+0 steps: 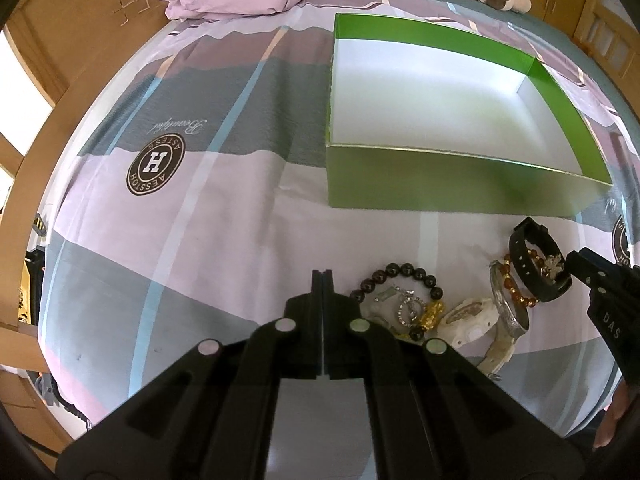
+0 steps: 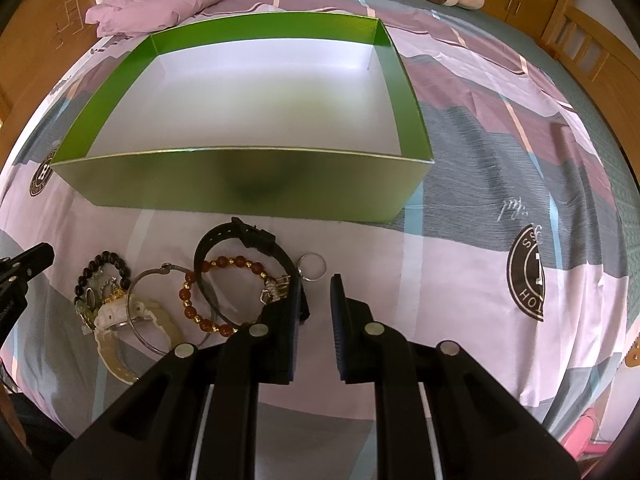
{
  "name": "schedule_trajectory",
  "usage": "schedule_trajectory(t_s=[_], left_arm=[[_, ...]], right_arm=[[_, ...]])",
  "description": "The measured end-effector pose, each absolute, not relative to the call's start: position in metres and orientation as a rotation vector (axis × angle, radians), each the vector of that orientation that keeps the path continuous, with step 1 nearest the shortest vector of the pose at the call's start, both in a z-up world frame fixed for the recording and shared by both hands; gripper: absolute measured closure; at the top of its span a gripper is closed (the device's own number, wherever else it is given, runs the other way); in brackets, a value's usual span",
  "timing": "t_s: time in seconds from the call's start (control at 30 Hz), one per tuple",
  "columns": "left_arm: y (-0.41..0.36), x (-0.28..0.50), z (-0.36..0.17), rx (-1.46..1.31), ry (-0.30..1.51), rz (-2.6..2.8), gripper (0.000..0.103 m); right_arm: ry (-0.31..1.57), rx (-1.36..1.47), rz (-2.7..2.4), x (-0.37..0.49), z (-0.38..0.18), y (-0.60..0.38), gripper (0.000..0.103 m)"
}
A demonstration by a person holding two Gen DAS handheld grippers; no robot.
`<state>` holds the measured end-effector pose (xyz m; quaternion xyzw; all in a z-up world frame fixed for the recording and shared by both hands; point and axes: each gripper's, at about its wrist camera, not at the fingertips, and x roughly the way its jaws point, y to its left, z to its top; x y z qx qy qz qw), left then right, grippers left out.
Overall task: Organize jewelry
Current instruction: 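Close the right gripper on the black-strap watch and lift it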
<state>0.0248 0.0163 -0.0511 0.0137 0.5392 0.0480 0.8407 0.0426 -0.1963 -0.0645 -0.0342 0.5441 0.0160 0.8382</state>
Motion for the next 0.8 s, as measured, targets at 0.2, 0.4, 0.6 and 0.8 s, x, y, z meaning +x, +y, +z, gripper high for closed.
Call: schedule_trajectory(t_s=[0.2,0.4,0.6,0.8], left_arm=[[0.014,0.025,-0.052,0.035,1.141,0.1,0.103],[0.016,0.025,-0.051,0.029,1.139,0.102,0.103],[0.024,0.024,-0.041,0.004,1.122,0.092,0.103],[0.043,0.026,-0.034,-0.06,1.12,0.095,0.103]], right_arm=[[1.158,-0.082,0.038,0.043,-0.066,-0.195,0.088],[1.152,-0.081,0.035,0.043,-0.065,-0.195,0.088],[1.112,-0.046,0.038,0.041,-0.051,-0.203,0.088],[1.117,-0.002,0.079,0.04,-0.043,-0.206,0.088]])
